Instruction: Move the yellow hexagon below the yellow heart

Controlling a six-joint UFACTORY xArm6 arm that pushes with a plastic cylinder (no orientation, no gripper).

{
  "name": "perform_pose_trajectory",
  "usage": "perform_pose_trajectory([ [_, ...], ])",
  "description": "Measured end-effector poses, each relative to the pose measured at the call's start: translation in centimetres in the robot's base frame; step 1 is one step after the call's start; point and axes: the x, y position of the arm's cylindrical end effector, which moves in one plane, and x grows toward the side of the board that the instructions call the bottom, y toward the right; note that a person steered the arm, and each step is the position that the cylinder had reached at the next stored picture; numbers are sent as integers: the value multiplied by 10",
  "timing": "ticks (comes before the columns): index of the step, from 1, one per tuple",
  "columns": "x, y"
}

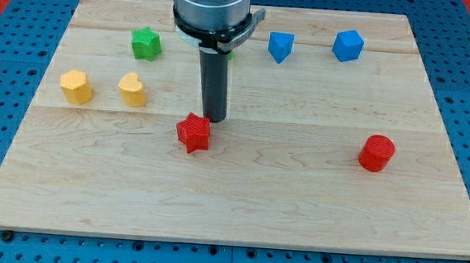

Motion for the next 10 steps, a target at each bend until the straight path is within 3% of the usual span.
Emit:
perform_pose_trajectory([
  [2, -67, -20],
  [3, -76, -57],
  [6, -80, -221],
  [10, -46, -228],
])
